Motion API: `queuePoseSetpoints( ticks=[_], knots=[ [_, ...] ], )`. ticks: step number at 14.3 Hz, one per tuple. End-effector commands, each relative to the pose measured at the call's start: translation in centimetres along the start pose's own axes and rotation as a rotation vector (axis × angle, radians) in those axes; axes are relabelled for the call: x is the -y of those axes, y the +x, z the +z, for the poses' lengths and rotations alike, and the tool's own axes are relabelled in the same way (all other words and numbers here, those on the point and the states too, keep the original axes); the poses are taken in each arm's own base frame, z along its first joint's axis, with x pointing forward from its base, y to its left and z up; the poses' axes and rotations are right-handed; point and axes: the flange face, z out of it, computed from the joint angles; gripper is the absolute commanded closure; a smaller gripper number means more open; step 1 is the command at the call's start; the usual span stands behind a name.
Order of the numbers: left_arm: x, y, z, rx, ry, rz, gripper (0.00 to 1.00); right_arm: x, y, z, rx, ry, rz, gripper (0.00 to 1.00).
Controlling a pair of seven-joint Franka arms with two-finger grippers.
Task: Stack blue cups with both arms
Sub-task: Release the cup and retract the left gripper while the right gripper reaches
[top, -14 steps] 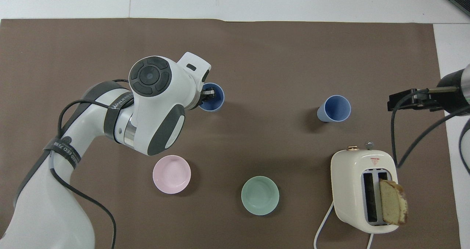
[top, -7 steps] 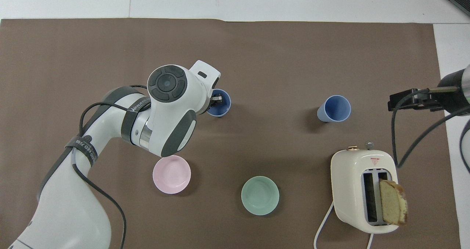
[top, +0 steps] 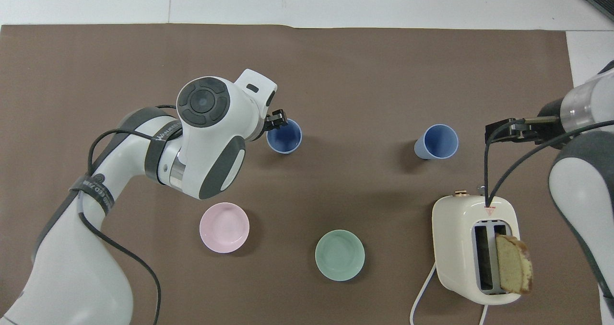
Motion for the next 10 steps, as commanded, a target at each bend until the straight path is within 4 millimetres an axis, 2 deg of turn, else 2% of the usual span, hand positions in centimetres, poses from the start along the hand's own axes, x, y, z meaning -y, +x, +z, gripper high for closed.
queuePoseSetpoints(
  ticks=[1,4,6,8,10],
  knots=[
    [4.0,2.4,-5.2,-0.045,0.008,-0.011,0.00,-0.1,1.1,4.7,0.027,0.023,-0.003,0.00],
    [10.5,5.0,-10.8,-0.050,0.032,0.044,0.00,0.0,2.4,8.9,0.021,0.028,-0.005,0.00],
    [14.3,5.9,-13.4,-0.037,0.050,0.078,0.00,0.0,2.8,10.3,0.015,0.030,-0.004,0.00],
    [17.7,6.5,-15.5,-0.023,0.062,0.126,0.00,0.0,3.1,12.8,0.047,0.032,0.000,0.00],
    [20.6,6.5,-17.9,-0.002,0.074,0.189,0.00,0.3,3.1,12.9,0.032,0.032,0.005,0.00]
  ],
)
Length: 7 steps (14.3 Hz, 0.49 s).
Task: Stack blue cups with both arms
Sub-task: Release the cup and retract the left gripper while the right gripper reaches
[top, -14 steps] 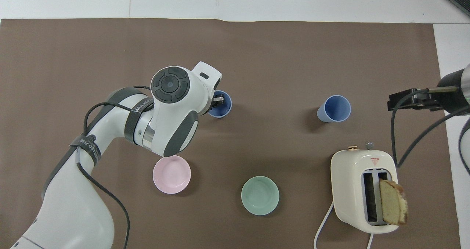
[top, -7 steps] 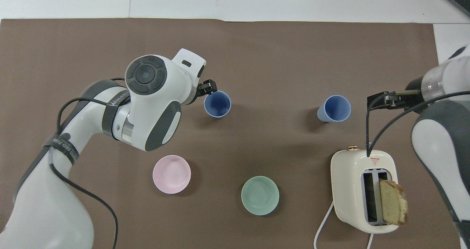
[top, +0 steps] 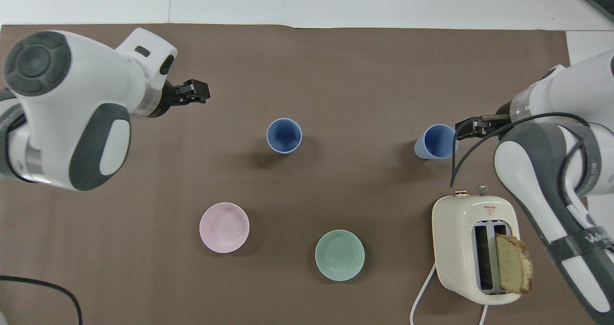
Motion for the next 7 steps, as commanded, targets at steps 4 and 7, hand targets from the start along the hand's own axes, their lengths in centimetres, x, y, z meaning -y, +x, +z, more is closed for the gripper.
queuePoseSetpoints(
  ticks=[4,7],
  knots=[
    [4.8,-2.5,-6.8,0.069,0.024,0.167,0.00,0.2,-0.5,3.8,0.001,0.016,-0.004,0.00],
    [5.7,-4.0,-10.4,0.110,0.035,0.192,0.00,0.2,-0.8,5.9,0.027,0.016,-0.009,0.00]
  ],
)
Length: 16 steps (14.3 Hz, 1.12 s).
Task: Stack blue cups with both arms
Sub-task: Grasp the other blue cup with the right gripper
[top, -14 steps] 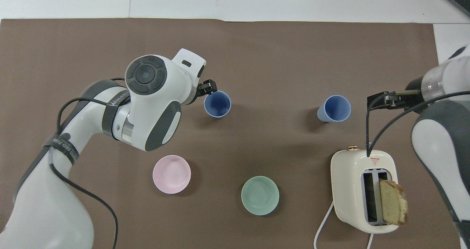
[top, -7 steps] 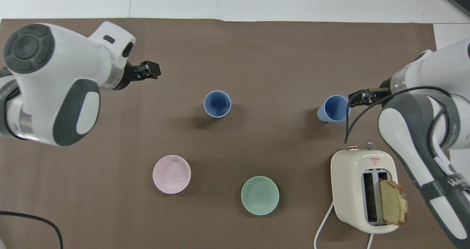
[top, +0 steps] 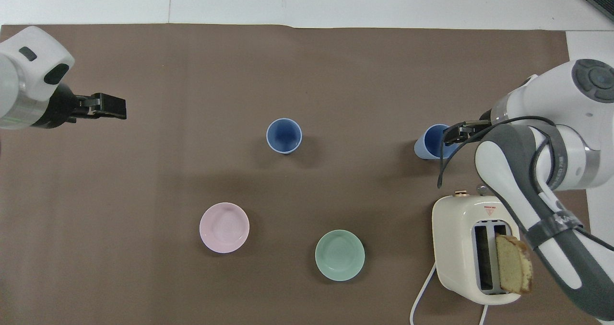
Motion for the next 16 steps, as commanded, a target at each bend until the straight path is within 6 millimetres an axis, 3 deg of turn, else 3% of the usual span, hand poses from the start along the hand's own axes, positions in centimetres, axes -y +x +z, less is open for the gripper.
queuePoseSetpoints(
  ticks=[1,2,3,4,10,12,14,16],
  knots=[
    [0.2,-1.7,-3.0,0.030,0.014,0.028,0.00,-0.1,-0.4,1.5,0.008,0.015,-0.006,0.05],
    [0.1,-2.1,-3.4,0.039,0.014,0.030,0.00,0.1,-0.4,1.5,0.008,0.015,-0.010,0.52],
    [0.1,-2.3,-3.3,0.044,0.014,0.030,0.00,0.2,-0.4,1.5,0.009,0.013,-0.013,0.85],
    [0.2,-2.4,-3.5,0.039,0.013,0.028,0.00,0.2,-0.3,1.5,0.009,0.013,-0.013,1.00],
    [0.6,-2.8,-4.2,0.050,0.011,0.012,0.00,0.4,0.0,1.3,0.009,0.016,-0.010,1.00],
    [0.2,-3.4,-6.2,0.050,0.014,0.022,0.00,1.0,0.5,-0.2,-0.001,0.018,-0.015,1.00],
    [0.1,-3.9,-6.6,0.047,0.015,0.025,0.00,1.4,1.1,-2.6,0.002,0.020,-0.017,1.00],
    [0.1,-3.9,-6.6,0.047,0.015,0.022,0.00,3.7,1.5,-5.5,-0.004,0.024,-0.041,1.00]
  ],
)
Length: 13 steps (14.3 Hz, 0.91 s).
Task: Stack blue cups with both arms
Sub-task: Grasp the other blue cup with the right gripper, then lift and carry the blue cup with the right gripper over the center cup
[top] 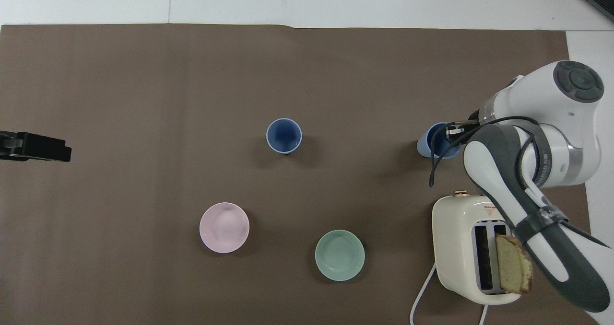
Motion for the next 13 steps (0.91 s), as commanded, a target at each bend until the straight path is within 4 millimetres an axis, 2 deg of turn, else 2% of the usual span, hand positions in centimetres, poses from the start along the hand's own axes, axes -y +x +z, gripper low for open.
queuePoseSetpoints(
  ticks=[1,4,5,6,13],
  knots=[
    [0.2,-0.4,-0.4,0.009,0.014,0.008,0.00,3.5,0.7,-4.3,-0.016,0.026,-0.005,1.00],
    [0.1,-0.3,-0.6,-0.008,0.011,0.006,0.00,8.3,0.8,-9.4,-0.054,0.047,0.037,1.00],
    [-0.1,-0.3,-0.5,0.000,0.008,0.009,0.00,9.8,0.7,-10.4,-0.052,0.041,0.048,1.00],
    [0.0,-0.5,-0.5,0.012,0.008,0.007,0.00,12.0,0.5,-10.6,-0.047,0.039,0.039,1.00],
    [0.1,-0.4,-0.5,0.009,0.008,0.007,0.00,22.7,-0.3,-13.3,-0.121,0.090,0.061,1.00]
  ],
)
